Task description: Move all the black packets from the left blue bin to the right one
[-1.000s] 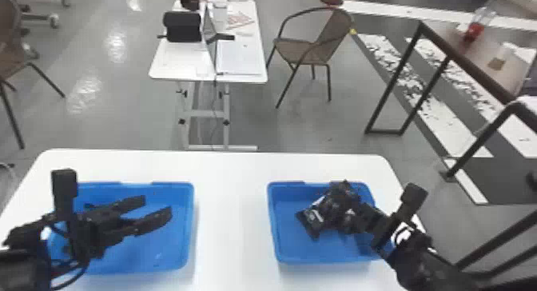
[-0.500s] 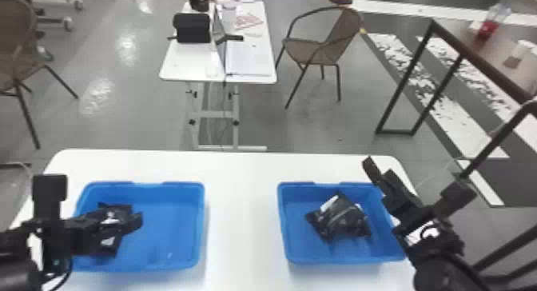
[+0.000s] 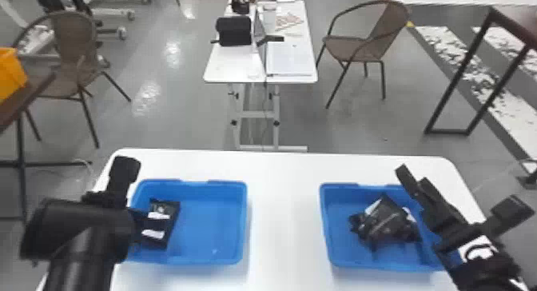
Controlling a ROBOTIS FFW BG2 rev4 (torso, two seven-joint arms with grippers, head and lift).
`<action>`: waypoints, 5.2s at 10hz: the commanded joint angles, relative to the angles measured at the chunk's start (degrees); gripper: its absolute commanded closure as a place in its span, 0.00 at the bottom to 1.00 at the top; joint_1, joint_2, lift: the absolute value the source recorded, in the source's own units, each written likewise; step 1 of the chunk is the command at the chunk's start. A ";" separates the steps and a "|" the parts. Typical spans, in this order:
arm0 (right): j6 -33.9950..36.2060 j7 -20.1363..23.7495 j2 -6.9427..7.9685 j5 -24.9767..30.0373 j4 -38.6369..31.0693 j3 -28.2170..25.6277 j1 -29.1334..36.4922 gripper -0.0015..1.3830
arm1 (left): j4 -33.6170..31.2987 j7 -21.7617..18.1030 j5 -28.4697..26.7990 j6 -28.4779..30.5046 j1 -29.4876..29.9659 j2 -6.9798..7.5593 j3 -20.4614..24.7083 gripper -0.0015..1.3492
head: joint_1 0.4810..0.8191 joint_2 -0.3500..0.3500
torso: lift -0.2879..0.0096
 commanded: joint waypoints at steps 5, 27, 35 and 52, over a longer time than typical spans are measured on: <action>0.48 0.92 0.23 -1.49 0.48 0.00 1.28 0.15 | 11.88 3.48 -7.54 3.12 -6.03 -0.15 -5.18 0.23 | 0.63 0.49 | 0.97; 3.82 10.85 -0.21 3.43 0.56 7.82 -4.78 0.15 | 26.03 -24.99 19.09 -49.62 -14.29 -0.15 -17.22 0.90 | 0.63 0.24 | 0.97; 4.88 11.12 0.14 6.33 3.20 17.40 -10.05 0.16 | 36.58 -26.75 21.73 -52.16 -23.08 -0.15 -25.22 0.90 | 0.63 0.29 | 0.97; 4.70 3.47 -6.10 20.13 19.28 -6.50 -8.82 0.01 | -1.57 -20.60 32.01 -38.45 11.81 -0.15 7.74 0.00 | 0.63 0.20 | 0.97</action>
